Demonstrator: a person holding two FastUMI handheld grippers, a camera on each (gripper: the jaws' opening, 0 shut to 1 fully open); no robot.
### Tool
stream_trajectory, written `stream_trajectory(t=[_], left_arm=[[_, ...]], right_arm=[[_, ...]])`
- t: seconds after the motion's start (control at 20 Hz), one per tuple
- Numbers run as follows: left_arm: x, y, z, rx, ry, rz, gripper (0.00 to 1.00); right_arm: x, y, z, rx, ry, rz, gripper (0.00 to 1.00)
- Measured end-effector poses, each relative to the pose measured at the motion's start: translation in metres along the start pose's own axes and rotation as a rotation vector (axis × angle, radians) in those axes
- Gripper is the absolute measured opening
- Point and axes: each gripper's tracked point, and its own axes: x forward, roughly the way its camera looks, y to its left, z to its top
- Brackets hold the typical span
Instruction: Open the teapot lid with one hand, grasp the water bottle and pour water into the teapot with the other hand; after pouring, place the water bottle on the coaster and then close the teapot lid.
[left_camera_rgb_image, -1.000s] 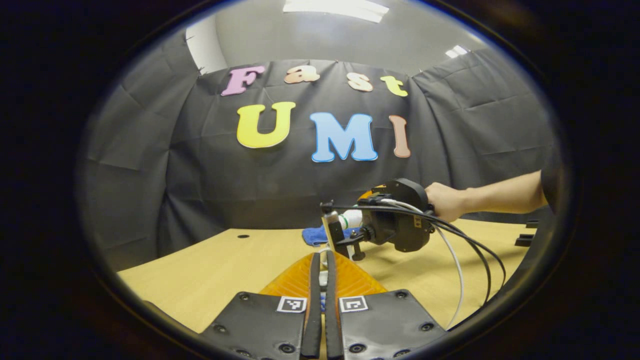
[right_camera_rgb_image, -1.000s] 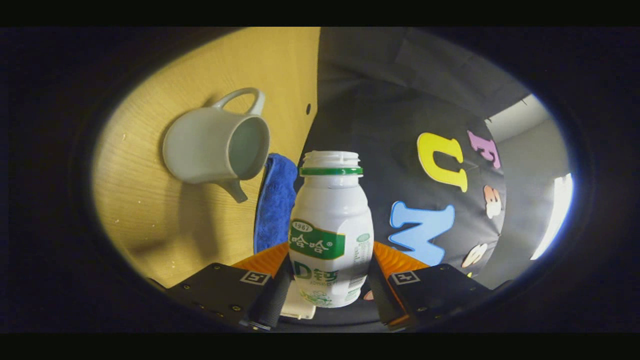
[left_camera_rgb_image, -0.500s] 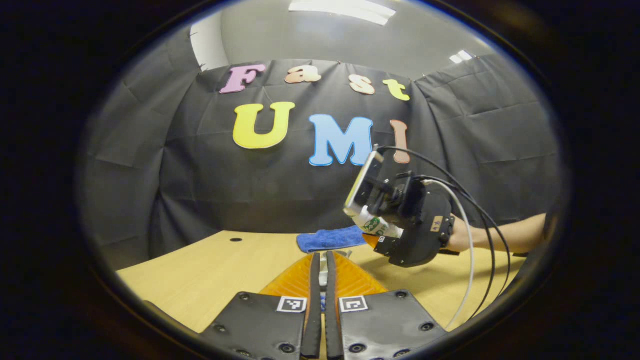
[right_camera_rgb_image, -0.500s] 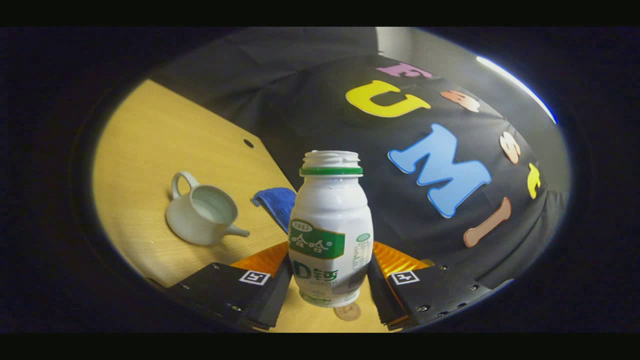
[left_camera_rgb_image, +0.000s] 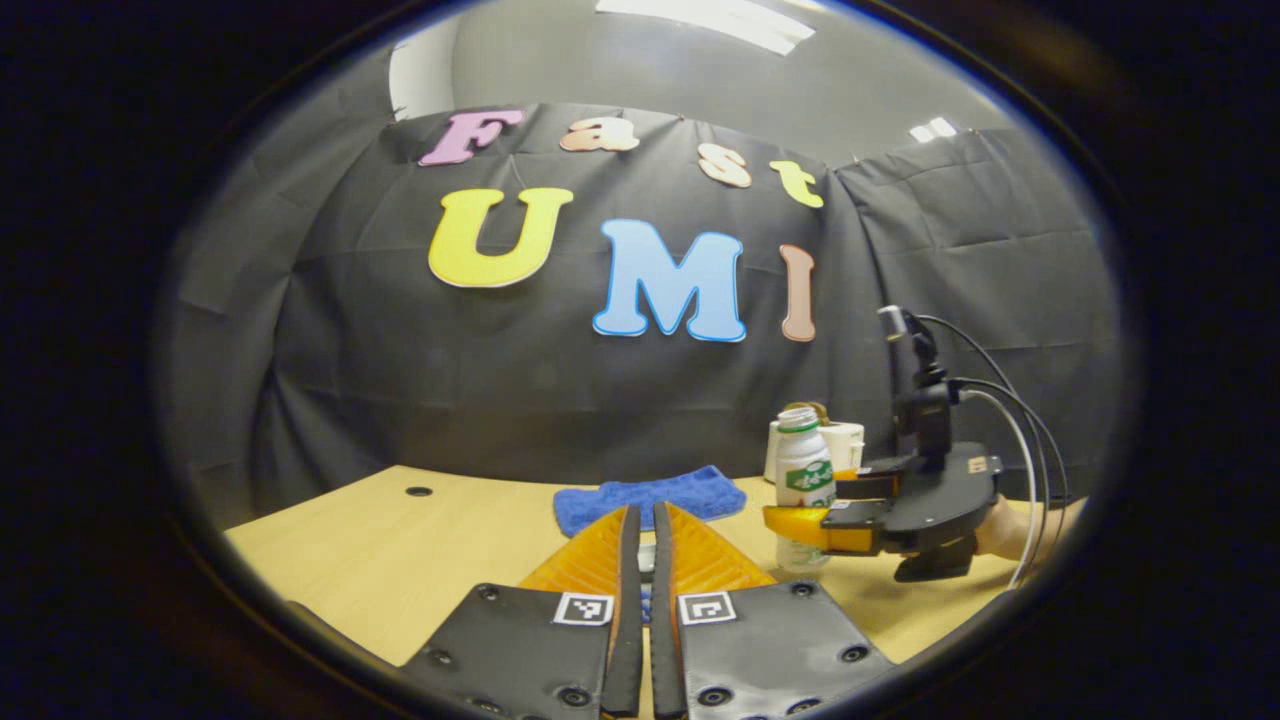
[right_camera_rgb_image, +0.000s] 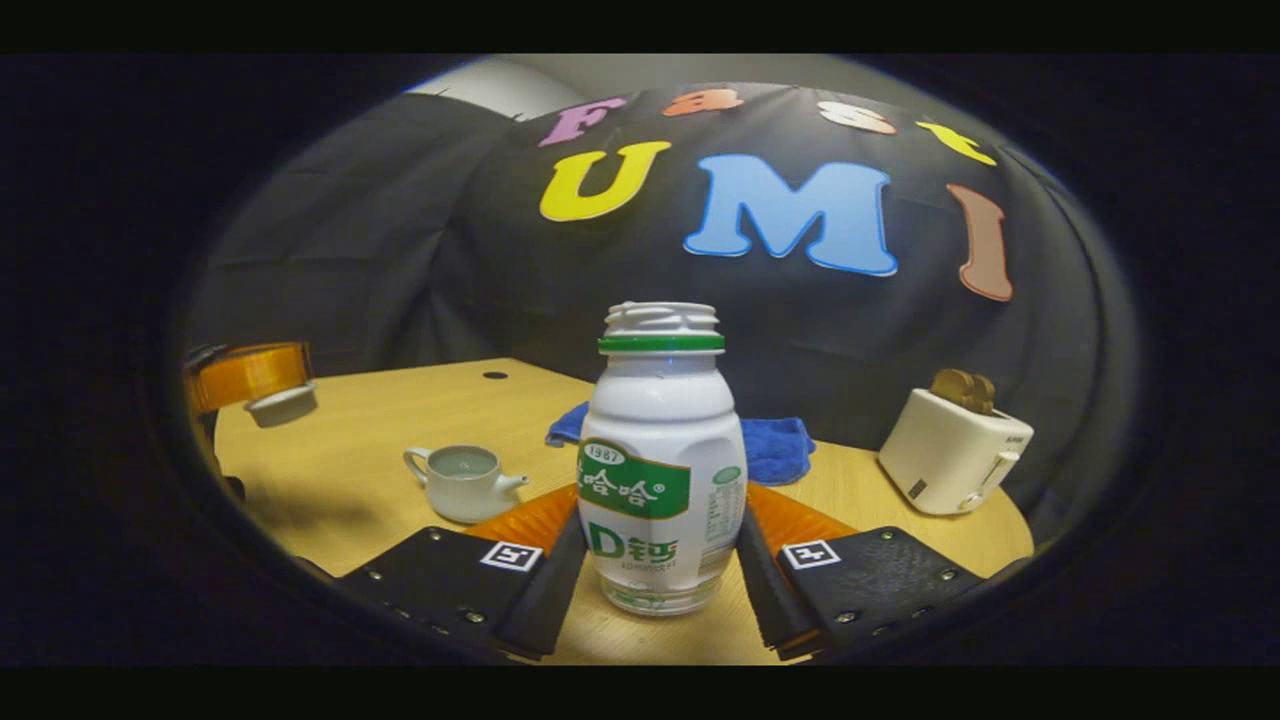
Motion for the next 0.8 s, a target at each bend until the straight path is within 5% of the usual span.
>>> stream_trajectory(t=[0.4,0.8], left_arm=[[0.090,-0.001,-0.044,0.080,0.091,0.002,0.13],[0.113,0.015,-0.076,0.071,0.144,0.016,0.10]], right_arm=[[-0.011,-0.051,0.003,0.173,-0.040,-0.072,0.72],[-0.023,-0.088,0.022,0.222,-0.133,-0.164,0.72]])
